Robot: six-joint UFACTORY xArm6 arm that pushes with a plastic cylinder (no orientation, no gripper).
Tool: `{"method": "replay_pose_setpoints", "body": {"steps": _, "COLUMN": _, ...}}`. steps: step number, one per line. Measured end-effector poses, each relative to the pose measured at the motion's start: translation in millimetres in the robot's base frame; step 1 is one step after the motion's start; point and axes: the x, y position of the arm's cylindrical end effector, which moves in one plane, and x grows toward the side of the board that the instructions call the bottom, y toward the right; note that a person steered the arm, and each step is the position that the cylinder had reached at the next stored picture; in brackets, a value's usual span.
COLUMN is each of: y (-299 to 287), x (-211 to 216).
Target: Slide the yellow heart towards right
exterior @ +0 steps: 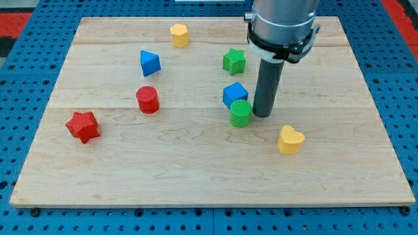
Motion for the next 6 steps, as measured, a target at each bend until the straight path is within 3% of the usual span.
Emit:
{"method": "replay_pose_setpoints", "body": {"steps": 2, "y": 9.3, "x": 50.2}}
{"method": "replay_pose_setpoints", "body": {"steps": 5, "y": 60.9, "x": 18.7}}
{"method": "replay_pose_setpoints", "body": {"steps": 6, "y": 80.5, "x": 29.4}}
